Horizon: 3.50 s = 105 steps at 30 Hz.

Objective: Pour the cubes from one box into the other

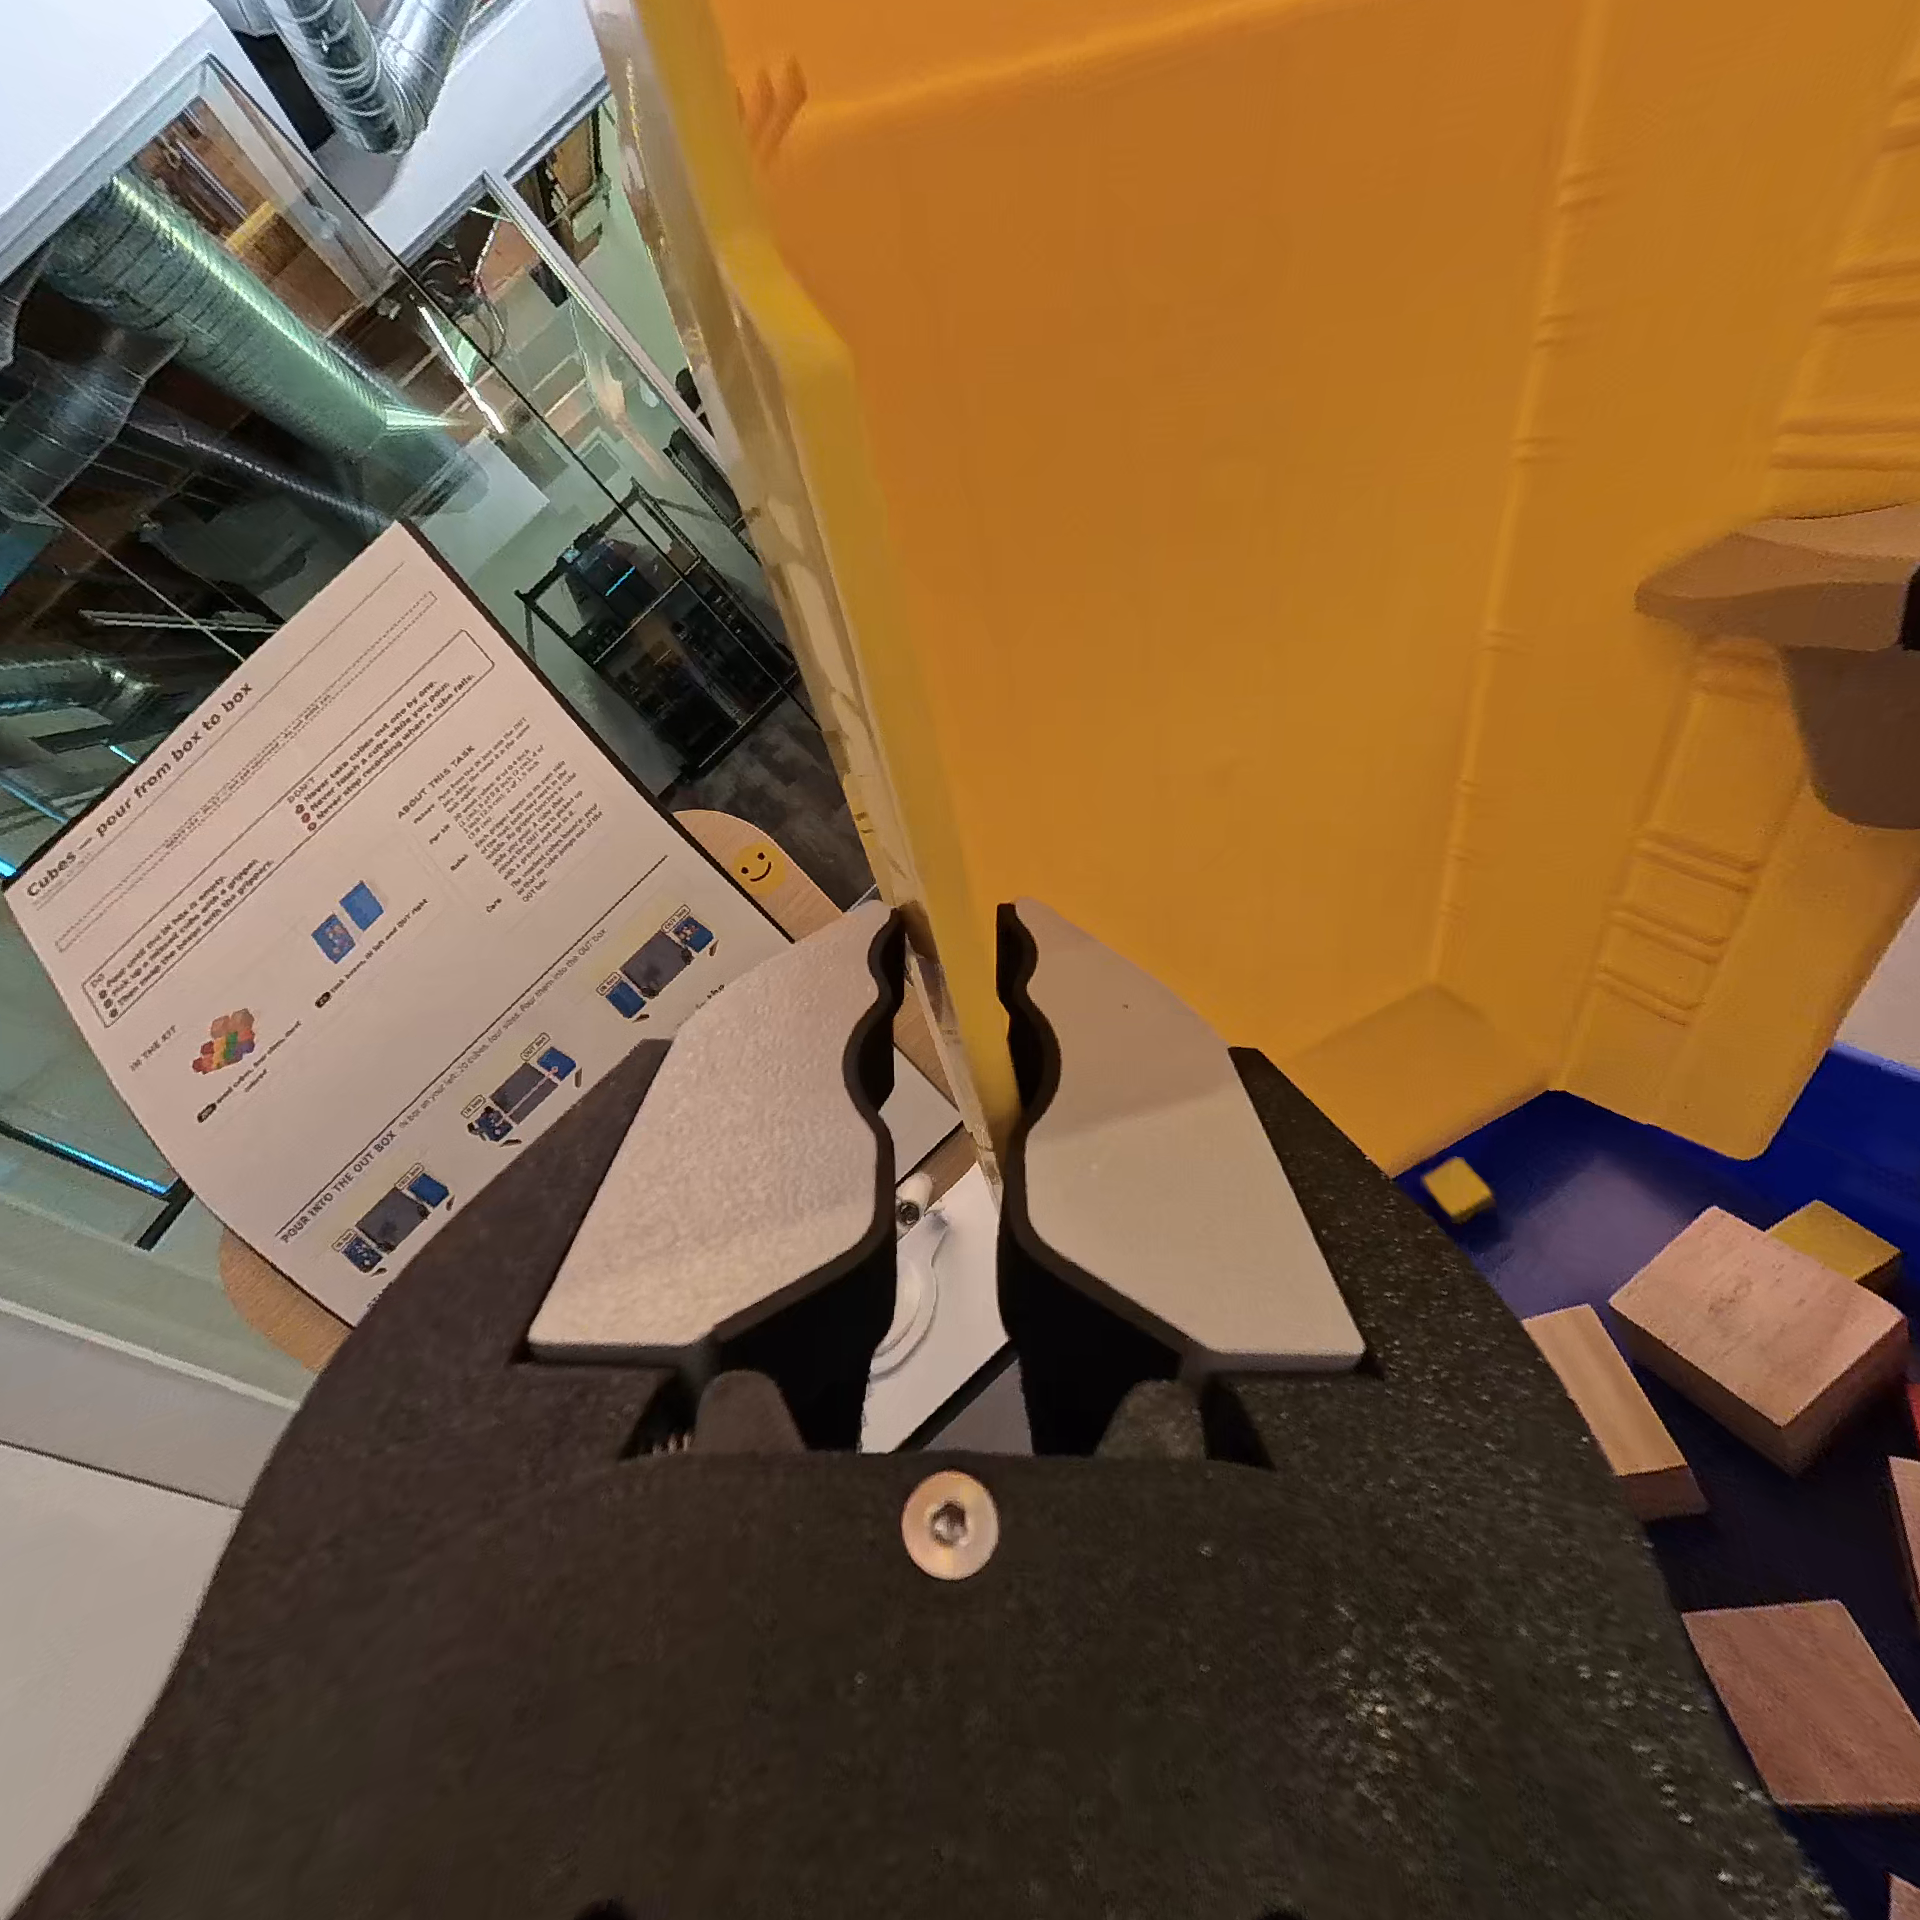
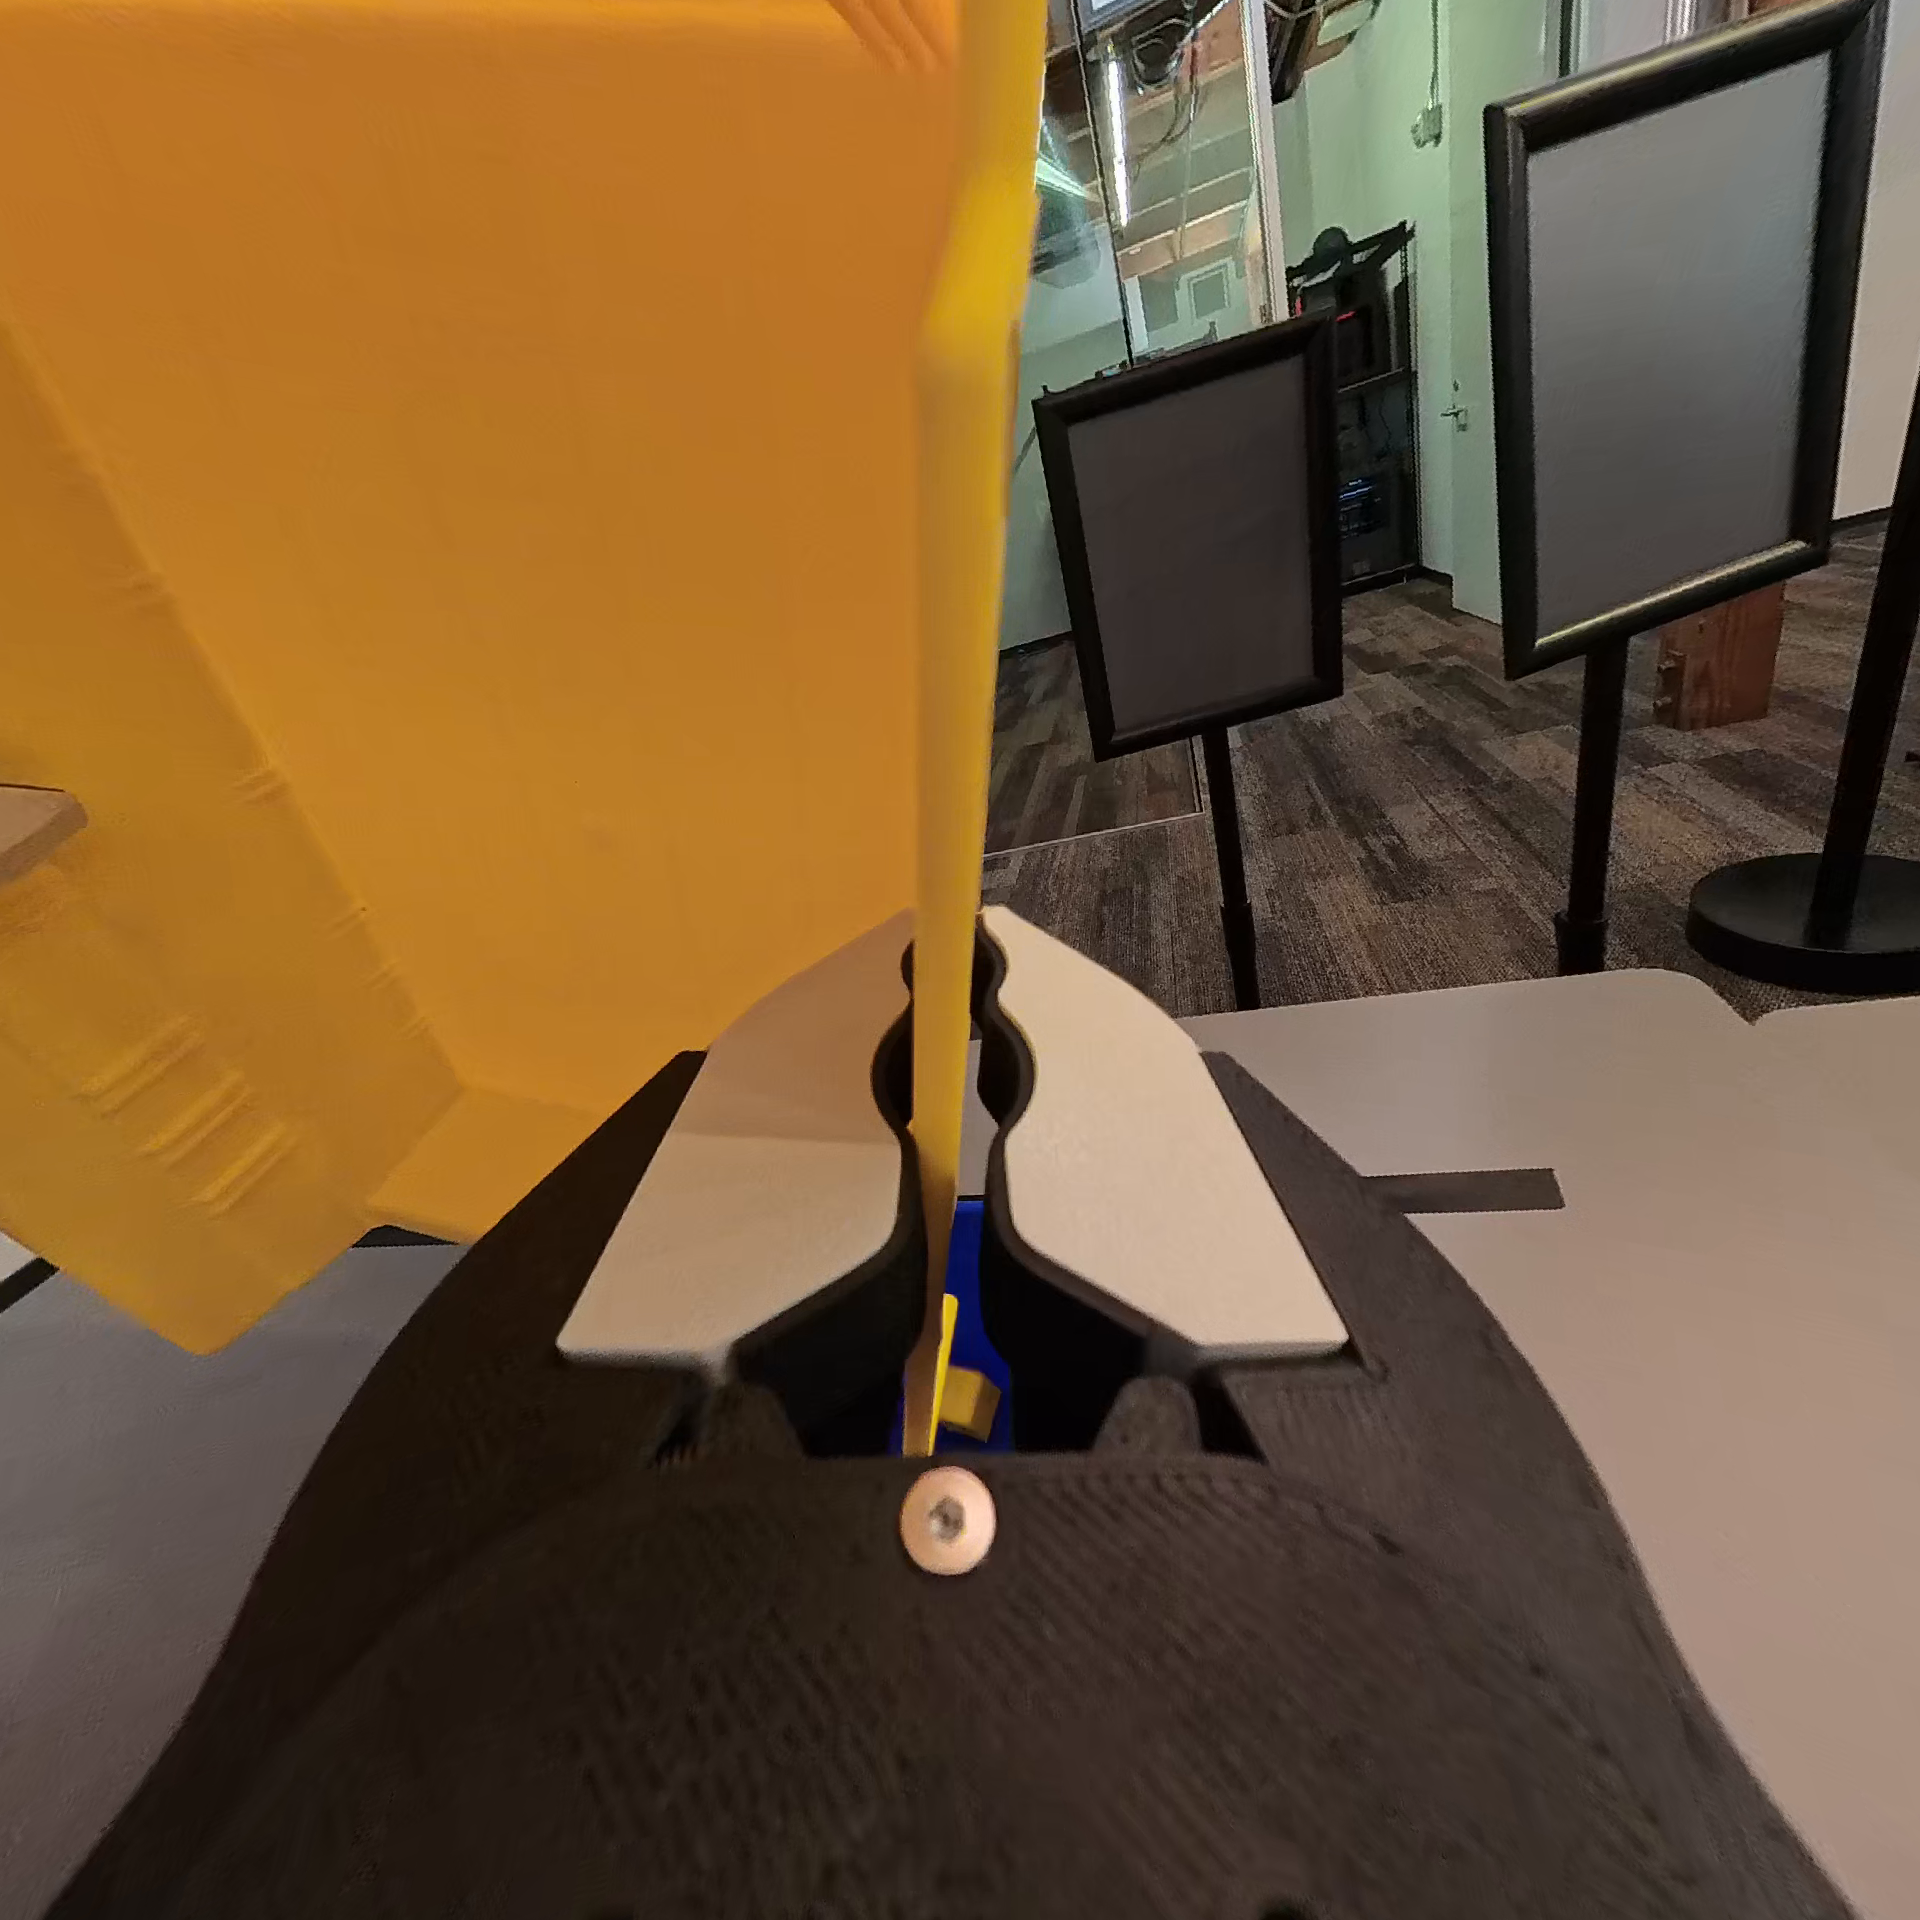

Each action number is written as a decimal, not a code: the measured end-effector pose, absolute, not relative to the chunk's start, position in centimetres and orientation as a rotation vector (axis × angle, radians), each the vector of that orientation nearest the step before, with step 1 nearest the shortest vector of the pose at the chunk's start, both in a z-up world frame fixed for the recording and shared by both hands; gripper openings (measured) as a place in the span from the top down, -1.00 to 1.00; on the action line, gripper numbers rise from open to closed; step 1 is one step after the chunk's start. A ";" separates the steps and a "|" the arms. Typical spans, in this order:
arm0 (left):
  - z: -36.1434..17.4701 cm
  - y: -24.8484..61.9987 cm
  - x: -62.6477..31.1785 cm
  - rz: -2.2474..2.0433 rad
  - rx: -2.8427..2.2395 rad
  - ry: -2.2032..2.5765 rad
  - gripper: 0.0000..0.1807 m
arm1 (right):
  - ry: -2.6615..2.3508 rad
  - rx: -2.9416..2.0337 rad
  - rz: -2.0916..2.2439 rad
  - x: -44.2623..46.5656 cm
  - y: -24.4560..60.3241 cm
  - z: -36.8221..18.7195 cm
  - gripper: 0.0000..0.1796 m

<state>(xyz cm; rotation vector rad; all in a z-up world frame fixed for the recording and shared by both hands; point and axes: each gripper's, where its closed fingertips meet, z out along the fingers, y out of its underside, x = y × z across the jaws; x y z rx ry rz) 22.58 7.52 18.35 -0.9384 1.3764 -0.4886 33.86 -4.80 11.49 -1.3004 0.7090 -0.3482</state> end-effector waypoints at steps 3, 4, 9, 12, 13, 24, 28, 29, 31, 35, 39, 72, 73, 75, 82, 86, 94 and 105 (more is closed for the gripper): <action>18.7 6.8 22.3 -0.547 -0.923 1.377 0.79 | 0.719 -1.311 -0.373 33.5 -5.8 12.5 0.96; 18.8 6.3 22.2 -0.580 -0.918 1.378 0.78 | 0.722 -1.319 -0.376 33.3 -6.3 12.9 0.96; 20.6 2.7 22.6 -0.768 -0.930 1.404 0.68 | 0.742 -1.420 -0.455 33.6 -10.4 17.3 0.96; 22.2 -0.2 25.0 -0.862 -0.965 1.561 0.49 | 0.789 -1.583 -0.463 36.2 -12.8 21.0 0.96; 22.1 -1.2 25.7 -0.887 -0.973 1.664 0.43 | 0.820 -1.645 -0.460 37.4 -13.7 22.0 0.95; 6.0 6.9 19.9 -0.957 -1.559 2.073 0.19 | 1.354 -2.495 -0.517 43.4 -24.2 12.7 0.95; -1.5 9.2 16.2 -0.978 -2.066 2.149 0.13 | 1.390 -2.585 -0.410 43.6 -25.2 8.3 0.95; -2.6 9.0 15.7 -1.004 -2.183 2.152 0.15 | 1.404 -2.589 -0.362 43.6 -25.3 7.3 0.95; -4.6 9.7 15.6 -0.936 -2.298 2.116 0.16 | 1.421 -2.599 -0.302 43.8 -25.7 5.5 0.95; -7.9 11.1 16.8 -0.731 -2.382 2.054 0.02 | 1.456 -2.646 -0.294 44.1 -26.6 3.1 0.95; -9.7 8.8 17.5 -0.776 -2.562 2.067 0.17 | 1.463 -2.736 -0.342 44.6 -27.6 1.3 0.95; -11.2 29.8 -1.5 -0.538 -2.905 1.947 0.71 | 1.248 -2.841 0.432 34.7 -10.4 -12.2 0.95; -11.2 30.9 -2.4 -0.522 -2.904 1.942 0.72 | 1.250 -2.836 0.430 34.3 -9.8 -12.2 0.95; -11.2 32.9 -4.0 -0.510 -2.901 1.932 0.73 | 1.256 -2.849 0.411 33.5 -9.2 -12.2 0.95; -11.1 37.2 -7.9 -0.543 -2.896 1.913 0.72 | 1.286 -2.845 0.439 31.2 -7.3 -12.1 0.94; -11.1 38.1 -9.3 -0.579 -2.914 1.868 0.71 | 1.199 -2.818 0.482 30.5 -5.8 -12.0 0.86; -11.1 39.3 -10.9 -0.579 -2.923 1.845 0.71 | 1.112 -2.498 0.260 33.0 -3.9 -6.0 0.68; -11.2 40.2 -11.0 -0.485 -2.887 1.902 0.75 | 0.237 -1.898 0.096 16.5 16.2 9.8 0.49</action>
